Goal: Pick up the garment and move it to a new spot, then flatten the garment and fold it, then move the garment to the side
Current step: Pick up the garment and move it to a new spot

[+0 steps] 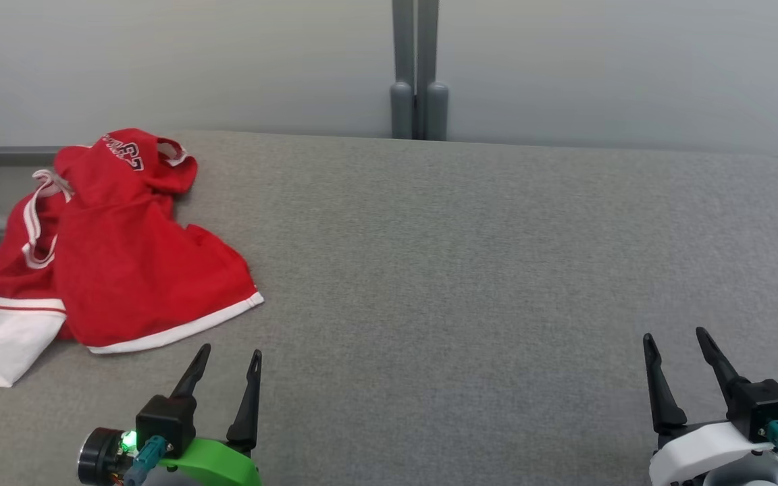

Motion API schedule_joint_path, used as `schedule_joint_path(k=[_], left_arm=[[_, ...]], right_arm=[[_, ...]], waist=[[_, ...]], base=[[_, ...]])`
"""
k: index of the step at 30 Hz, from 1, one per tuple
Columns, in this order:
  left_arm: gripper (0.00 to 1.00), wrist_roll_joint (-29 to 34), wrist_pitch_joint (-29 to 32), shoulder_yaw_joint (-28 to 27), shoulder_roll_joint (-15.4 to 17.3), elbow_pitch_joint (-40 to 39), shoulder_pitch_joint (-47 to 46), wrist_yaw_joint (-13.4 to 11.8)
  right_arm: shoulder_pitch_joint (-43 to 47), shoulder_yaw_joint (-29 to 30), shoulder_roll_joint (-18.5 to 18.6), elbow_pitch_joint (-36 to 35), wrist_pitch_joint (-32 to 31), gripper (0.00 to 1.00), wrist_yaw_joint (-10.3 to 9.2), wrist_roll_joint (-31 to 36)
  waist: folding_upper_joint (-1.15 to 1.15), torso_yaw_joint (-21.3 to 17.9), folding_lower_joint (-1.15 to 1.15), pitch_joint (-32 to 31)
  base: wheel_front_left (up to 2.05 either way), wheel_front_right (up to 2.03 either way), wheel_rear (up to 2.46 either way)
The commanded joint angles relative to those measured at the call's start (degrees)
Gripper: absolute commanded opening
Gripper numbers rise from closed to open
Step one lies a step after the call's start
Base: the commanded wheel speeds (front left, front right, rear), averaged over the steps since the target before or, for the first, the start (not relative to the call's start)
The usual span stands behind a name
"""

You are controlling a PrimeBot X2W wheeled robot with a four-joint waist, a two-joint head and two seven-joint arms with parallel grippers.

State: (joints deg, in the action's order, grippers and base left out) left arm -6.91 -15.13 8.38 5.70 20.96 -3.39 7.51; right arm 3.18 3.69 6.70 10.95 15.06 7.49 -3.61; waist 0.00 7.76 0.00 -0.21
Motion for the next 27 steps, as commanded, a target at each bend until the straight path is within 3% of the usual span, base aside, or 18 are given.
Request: schedule_joint_path(k=[1, 8, 13, 20, 27], left_arm=[[1.00, 0.0, 0.0, -0.2, 0.1, 0.5, 0.3, -0.1], [1.00, -0.4, 0.0, -2.7, 0.2, 1.3, 2.9, -0.1], [1.00, -0.6, 0.0, -4.2, -0.3, 0.8, 3.5, -0.1], [1.00, -2.8, 0.0, -5.5, -1.1, 2.2, -2.1, -0.1], [1.00, -9.4, 1.6, -3.7, -0.6, 16.2, -17.4, -0.1]], right_arm=[[0.1, -0.4, 0.0, 0.0, 0.2, 1.00, 0.00, -0.3], [-1.4, -3.6, -0.4, 1.1, 0.2, 1.00, -0.01, -0.5], [-2.6, -5.6, -0.6, 1.8, 0.2, 1.00, -0.01, -0.9], [-4.6, -7.2, 0.9, 1.6, 0.2, 1.00, -0.01, -0.7], [-10.1, -7.9, 5.0, 0.6, 0.2, 1.00, -0.01, -0.2]], waist=[[0.00, 7.2, 0.00, -1.3], [0.00, 16.6, 0.00, -2.5], [0.00, 18.9, 0.00, -2.4], [0.00, 16.5, 0.00, 2.6], [0.00, 11.1, 0.00, 14.6]], base=[[0.00, 0.00, 0.00], [0.00, 0.00, 0.00], [0.00, 0.00, 0.00], [0.00, 0.00, 0.00], [0.00, 0.00, 0.00]])
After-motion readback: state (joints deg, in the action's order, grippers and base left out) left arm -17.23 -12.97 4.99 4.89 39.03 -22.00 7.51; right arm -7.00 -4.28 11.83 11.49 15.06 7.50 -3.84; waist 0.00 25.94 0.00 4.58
